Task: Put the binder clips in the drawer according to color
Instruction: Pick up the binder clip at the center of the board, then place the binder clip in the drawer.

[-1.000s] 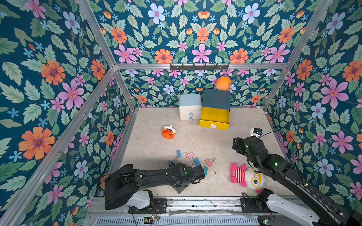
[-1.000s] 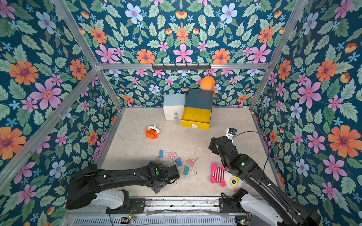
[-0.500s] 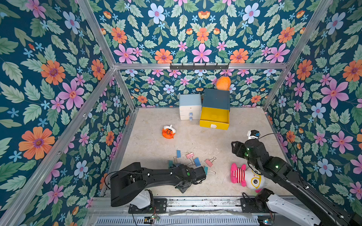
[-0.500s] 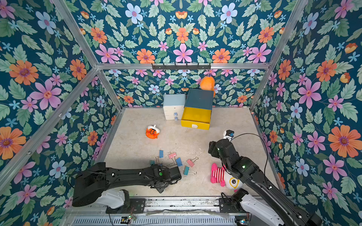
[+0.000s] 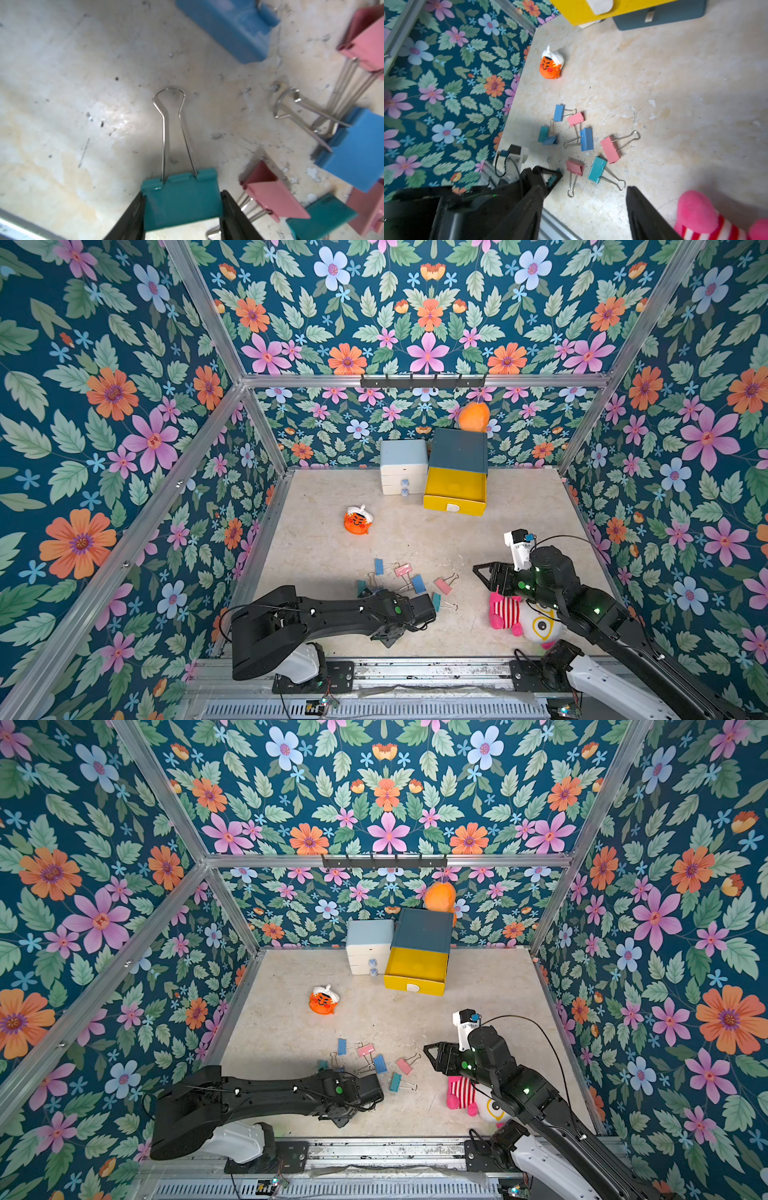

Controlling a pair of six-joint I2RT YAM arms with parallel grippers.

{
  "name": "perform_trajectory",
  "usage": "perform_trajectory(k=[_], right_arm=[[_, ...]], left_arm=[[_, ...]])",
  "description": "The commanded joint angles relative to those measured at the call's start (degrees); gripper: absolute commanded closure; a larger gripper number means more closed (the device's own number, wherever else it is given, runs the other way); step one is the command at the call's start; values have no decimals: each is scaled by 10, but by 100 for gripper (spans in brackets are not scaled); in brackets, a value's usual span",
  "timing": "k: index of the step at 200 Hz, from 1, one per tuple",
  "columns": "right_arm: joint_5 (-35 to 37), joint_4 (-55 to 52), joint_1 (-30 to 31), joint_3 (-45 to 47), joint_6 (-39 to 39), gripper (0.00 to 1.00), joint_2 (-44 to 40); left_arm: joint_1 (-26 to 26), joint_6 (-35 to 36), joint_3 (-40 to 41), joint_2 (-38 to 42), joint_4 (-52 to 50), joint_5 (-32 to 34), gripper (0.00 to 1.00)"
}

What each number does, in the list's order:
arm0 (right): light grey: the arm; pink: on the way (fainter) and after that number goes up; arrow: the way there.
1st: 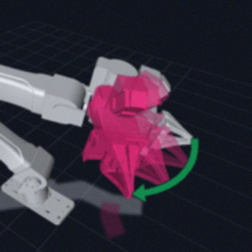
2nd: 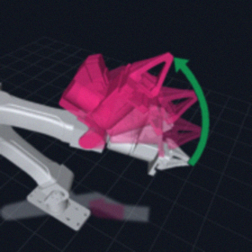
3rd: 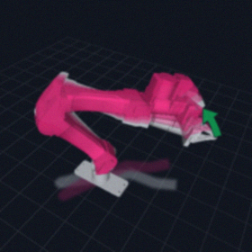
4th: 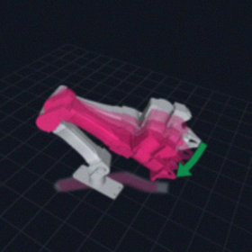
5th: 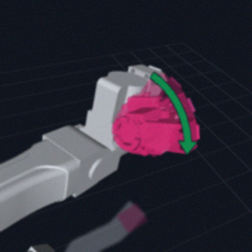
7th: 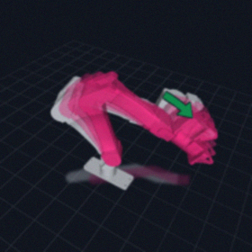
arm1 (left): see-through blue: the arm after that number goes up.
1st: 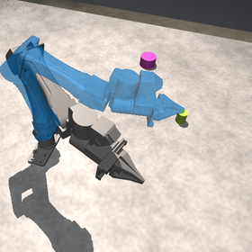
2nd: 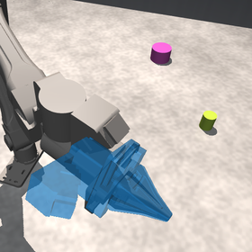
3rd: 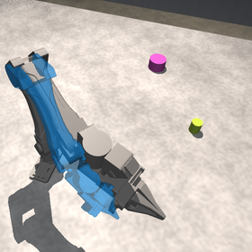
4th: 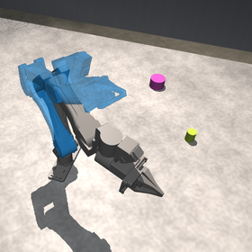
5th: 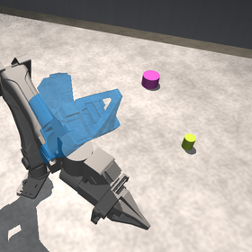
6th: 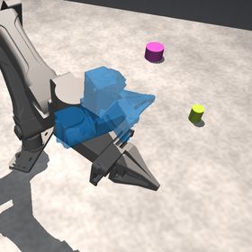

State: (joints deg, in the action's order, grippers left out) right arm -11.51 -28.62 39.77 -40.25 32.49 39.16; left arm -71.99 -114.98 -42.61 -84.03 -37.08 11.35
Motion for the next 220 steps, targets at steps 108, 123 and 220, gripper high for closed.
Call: perform_trajectory(k=[108, 123, 220], right_arm=[[-16, -32, 0, -28, 5, 37, -41], [19, -19, 0, -36, -2, 37, -44], [169, 2, -5, -135, -29, 37, 50]], left_arm=[[31, 242, -178, 28, -83, 166, 59], [63, 364, -235, 27, -41, 160, 59], [221, 809, -773, -275, -48, 32, 55]])
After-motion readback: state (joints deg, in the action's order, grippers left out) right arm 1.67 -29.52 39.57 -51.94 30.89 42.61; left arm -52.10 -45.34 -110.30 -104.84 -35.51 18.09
